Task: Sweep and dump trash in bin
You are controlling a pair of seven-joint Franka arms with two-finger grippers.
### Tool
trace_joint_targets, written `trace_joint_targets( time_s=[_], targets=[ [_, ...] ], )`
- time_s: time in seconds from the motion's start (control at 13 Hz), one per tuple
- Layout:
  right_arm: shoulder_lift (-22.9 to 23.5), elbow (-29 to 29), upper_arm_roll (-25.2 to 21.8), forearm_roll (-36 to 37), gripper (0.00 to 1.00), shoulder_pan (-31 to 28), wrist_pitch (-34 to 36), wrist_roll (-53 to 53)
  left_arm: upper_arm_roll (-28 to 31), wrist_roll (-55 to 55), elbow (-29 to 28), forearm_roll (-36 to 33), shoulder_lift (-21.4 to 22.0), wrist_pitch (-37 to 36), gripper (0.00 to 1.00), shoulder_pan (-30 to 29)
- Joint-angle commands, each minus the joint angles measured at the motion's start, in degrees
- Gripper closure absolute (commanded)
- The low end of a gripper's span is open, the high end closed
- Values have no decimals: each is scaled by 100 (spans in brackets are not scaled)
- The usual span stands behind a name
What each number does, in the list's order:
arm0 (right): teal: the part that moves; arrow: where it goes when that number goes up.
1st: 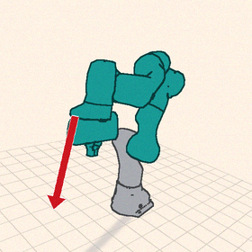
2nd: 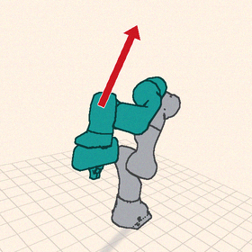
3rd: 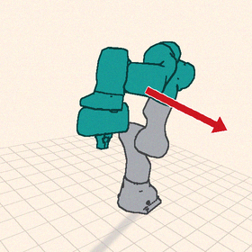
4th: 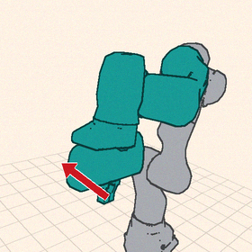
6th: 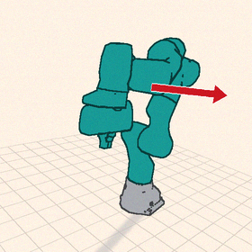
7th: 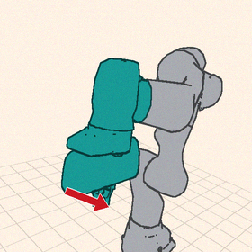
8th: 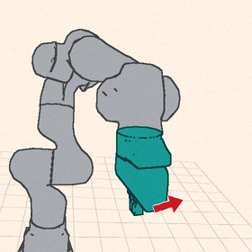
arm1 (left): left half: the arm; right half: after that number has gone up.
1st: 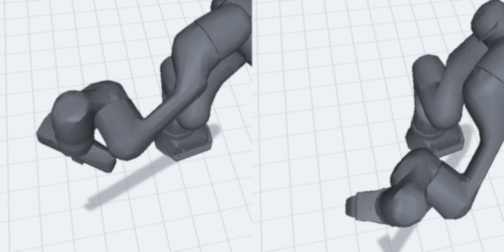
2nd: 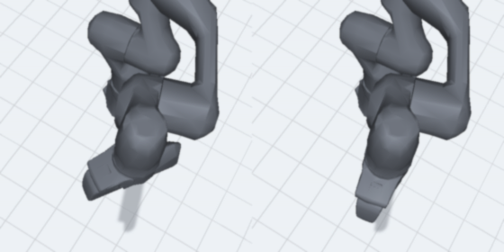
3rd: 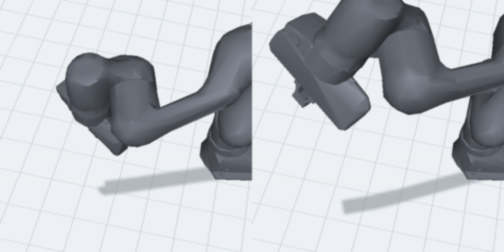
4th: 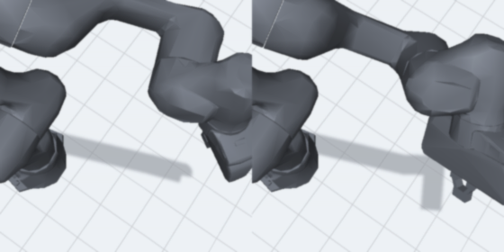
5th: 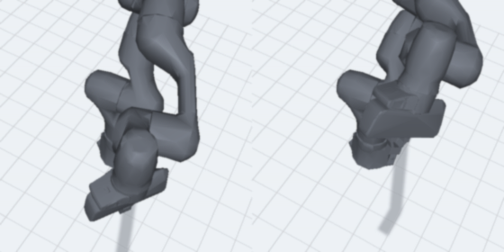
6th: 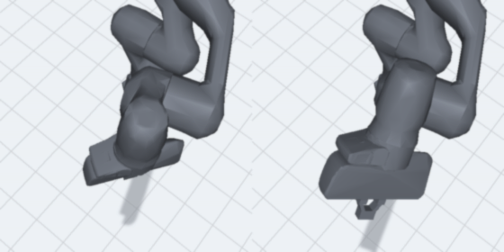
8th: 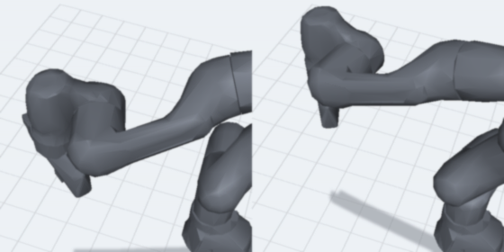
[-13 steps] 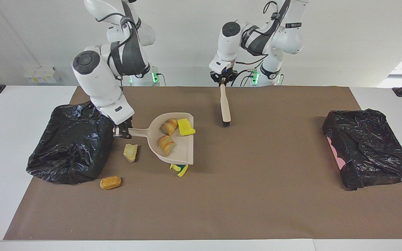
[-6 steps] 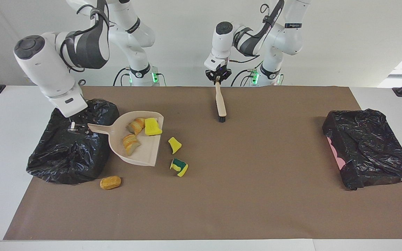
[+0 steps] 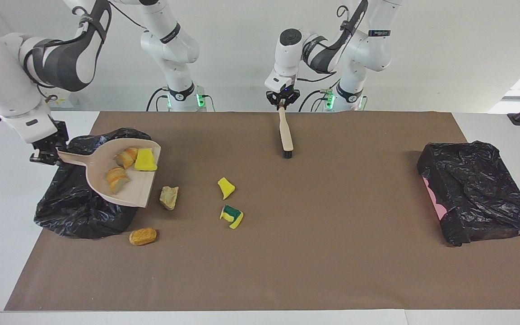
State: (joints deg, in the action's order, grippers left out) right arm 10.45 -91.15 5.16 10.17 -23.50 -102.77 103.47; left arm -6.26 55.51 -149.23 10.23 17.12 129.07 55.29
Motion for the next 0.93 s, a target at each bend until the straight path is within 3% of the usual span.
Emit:
trace_joint_targets(
  time_s=[0.0,0.08,0.23,0.46,0.62,0.85],
  targets=[
    [-25,62,64,441,100,-321,-146,365,55,-258,-36,-74,-50,101,17,-71],
    [-34,123,64,547,100,-435,-199,497,55,-381,7,-74,-68,49,0,-124],
    [-34,123,56,845,100,-489,-392,543,73,-619,305,-82,-304,-56,0,-281],
    [-51,89,64,1610,100,-630,-744,490,81,-1023,1235,-205,-761,-644,0,-887],
    [-113,-60,64,1935,100,-551,-762,245,82,-1505,1685,-757,-771,-926,0,-1361],
    [-411,-569,91,2507,100,-166,-753,-615,126,-2401,2430,-812,-692,-1540,0,-2116]
  ],
)
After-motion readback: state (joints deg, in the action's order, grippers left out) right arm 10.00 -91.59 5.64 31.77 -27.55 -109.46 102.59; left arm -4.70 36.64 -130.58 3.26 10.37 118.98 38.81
